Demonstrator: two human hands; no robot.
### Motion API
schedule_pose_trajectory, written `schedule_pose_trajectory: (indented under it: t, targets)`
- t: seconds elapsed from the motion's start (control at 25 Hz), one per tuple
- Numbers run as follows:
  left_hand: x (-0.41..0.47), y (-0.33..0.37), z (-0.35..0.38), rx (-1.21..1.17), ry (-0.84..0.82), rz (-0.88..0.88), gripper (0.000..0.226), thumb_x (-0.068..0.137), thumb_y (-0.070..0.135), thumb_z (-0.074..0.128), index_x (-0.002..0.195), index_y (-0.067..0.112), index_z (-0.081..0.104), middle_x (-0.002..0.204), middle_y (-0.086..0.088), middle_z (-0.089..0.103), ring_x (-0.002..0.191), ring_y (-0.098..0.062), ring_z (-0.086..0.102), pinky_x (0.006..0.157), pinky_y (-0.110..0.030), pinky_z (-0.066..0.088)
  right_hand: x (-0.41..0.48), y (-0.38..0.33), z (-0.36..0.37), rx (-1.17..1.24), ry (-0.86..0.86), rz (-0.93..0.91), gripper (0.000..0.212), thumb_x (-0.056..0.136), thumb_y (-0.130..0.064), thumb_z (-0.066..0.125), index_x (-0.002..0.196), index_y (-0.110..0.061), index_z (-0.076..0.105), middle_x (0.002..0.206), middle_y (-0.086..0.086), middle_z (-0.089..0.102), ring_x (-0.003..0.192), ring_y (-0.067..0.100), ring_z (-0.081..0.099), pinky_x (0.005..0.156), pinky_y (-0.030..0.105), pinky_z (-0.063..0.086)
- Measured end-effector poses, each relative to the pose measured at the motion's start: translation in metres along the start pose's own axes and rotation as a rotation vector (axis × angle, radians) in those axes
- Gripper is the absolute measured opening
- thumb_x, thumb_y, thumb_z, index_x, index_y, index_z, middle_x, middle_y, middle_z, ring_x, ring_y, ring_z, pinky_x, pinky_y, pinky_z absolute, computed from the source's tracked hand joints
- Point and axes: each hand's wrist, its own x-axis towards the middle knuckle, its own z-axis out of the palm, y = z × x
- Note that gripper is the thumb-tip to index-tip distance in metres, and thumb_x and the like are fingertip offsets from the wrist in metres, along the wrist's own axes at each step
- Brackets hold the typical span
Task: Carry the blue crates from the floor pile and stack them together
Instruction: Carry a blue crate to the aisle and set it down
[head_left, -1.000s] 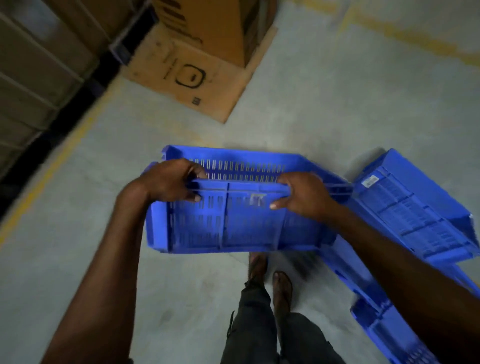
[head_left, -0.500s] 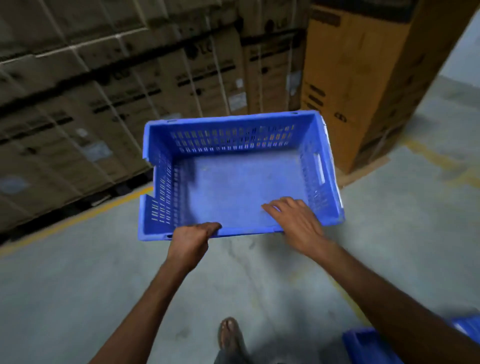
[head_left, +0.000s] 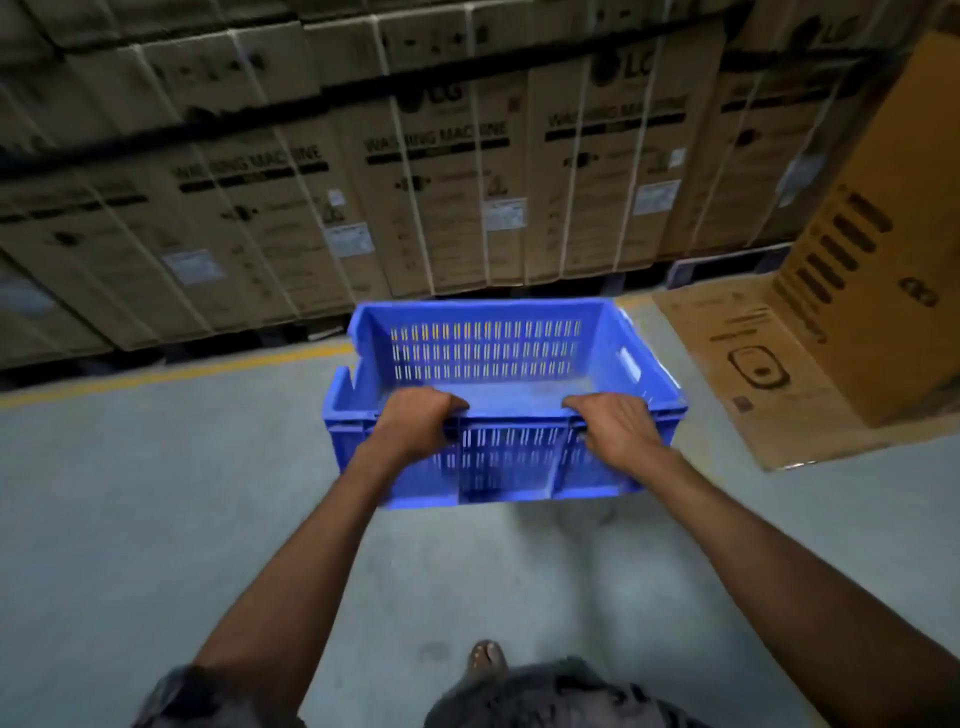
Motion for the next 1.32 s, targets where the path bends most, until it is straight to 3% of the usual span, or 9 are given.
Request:
schedule_pose_trajectory:
  t: [0.12, 0.24, 0.36, 0.52, 0.8, 0.96, 1.08, 1.16, 1.32]
  targets:
    - [0.023, -0.055, 0.032, -0.085, -0.165, -0.032, 0.046, 0.080, 0.037, 0.070, 0.124, 0.025, 0.065, 0.120, -0.003, 0.069, 0.116, -0.028, 0.061, 0.090, -0.037, 0.051, 0.052, -0.020, 0.026, 0.007, -0.126, -0.050, 0.050, 0.082, -0.017, 0.062, 0.128, -0.033, 0.054, 0.122, 0.002, 0.067, 0.114, 0.028, 0.061, 0.084, 0.035, 0.049]
    - [0.053, -0.090, 0.069, -0.143, -0.266, -0.061, 0.056, 0.079, 0.036, 0.073, 0.133, 0.029, 0.060, 0.131, 0.003, 0.064, 0.123, -0.023, 0.057, 0.094, -0.036, 0.048, 0.099, -0.026, 0.052, 0.018, -0.232, -0.123, 0.045, 0.082, -0.016, 0.061, 0.125, -0.031, 0.055, 0.116, 0.005, 0.068, 0.112, 0.029, 0.062, 0.082, 0.034, 0.048]
    - [0.102, -0.117, 0.100, -0.186, -0.353, -0.100, 0.051, 0.079, 0.033, 0.074, 0.128, 0.029, 0.062, 0.126, 0.003, 0.066, 0.120, -0.023, 0.058, 0.091, -0.037, 0.049, 0.163, -0.012, 0.084, 0.053, -0.317, -0.151, 0.050, 0.085, -0.020, 0.061, 0.133, -0.030, 0.053, 0.121, 0.004, 0.067, 0.116, 0.027, 0.060, 0.089, 0.033, 0.046]
    - [0.199, -0.146, 0.167, -0.212, -0.417, -0.131, 0.035, 0.080, 0.033, 0.070, 0.114, 0.026, 0.067, 0.116, 0.003, 0.069, 0.112, -0.023, 0.062, 0.085, -0.038, 0.051, 0.269, 0.028, 0.149, 0.085, -0.405, -0.183, 0.045, 0.086, -0.017, 0.059, 0.128, -0.031, 0.053, 0.115, 0.003, 0.069, 0.112, 0.027, 0.062, 0.086, 0.035, 0.048]
    - [0.404, -0.192, 0.350, -0.254, -0.323, -0.210, 0.032, 0.084, 0.034, 0.067, 0.115, 0.028, 0.065, 0.114, 0.000, 0.070, 0.110, -0.027, 0.063, 0.084, -0.037, 0.050, 0.465, 0.112, 0.329, -0.010, -0.331, -0.165, 0.049, 0.088, -0.023, 0.062, 0.135, -0.033, 0.052, 0.120, 0.000, 0.069, 0.112, 0.025, 0.063, 0.088, 0.032, 0.047]
    - [0.509, -0.215, 0.495, -0.191, -0.174, -0.204, 0.022, 0.085, 0.032, 0.065, 0.106, 0.026, 0.063, 0.095, -0.004, 0.072, 0.093, -0.031, 0.068, 0.066, -0.036, 0.046, 0.561, 0.150, 0.463, -0.093, -0.210, -0.128, 0.039, 0.073, -0.016, 0.073, 0.109, -0.027, 0.064, 0.097, 0.002, 0.073, 0.093, 0.030, 0.069, 0.075, 0.034, 0.048]
    - [0.568, -0.232, 0.576, -0.117, -0.070, -0.199, 0.013, 0.086, 0.029, 0.065, 0.098, 0.025, 0.061, 0.084, -0.004, 0.071, 0.081, -0.032, 0.070, 0.056, -0.032, 0.035, 0.622, 0.171, 0.546, -0.175, -0.185, -0.163, 0.032, 0.071, -0.012, 0.069, 0.100, -0.023, 0.061, 0.092, 0.002, 0.071, 0.089, 0.030, 0.068, 0.073, 0.035, 0.045]
    - [0.602, -0.251, 0.624, -0.063, -0.031, -0.187, 0.014, 0.087, 0.033, 0.065, 0.097, 0.025, 0.060, 0.086, -0.003, 0.072, 0.082, -0.031, 0.070, 0.057, -0.031, 0.033, 0.657, 0.184, 0.596, -0.182, -0.154, -0.173, 0.032, 0.072, -0.010, 0.067, 0.101, -0.022, 0.060, 0.095, 0.003, 0.070, 0.092, 0.030, 0.067, 0.076, 0.035, 0.044]
    - [0.665, -0.291, 0.682, -0.075, -0.101, -0.215, 0.029, 0.088, 0.054, 0.060, 0.102, 0.029, 0.067, 0.097, -0.006, 0.072, 0.095, -0.033, 0.068, 0.071, -0.037, 0.050, 0.718, 0.209, 0.662, -0.167, -0.100, -0.125, 0.027, 0.073, -0.016, 0.064, 0.099, -0.022, 0.060, 0.094, 0.005, 0.071, 0.094, 0.031, 0.067, 0.075, 0.035, 0.046]
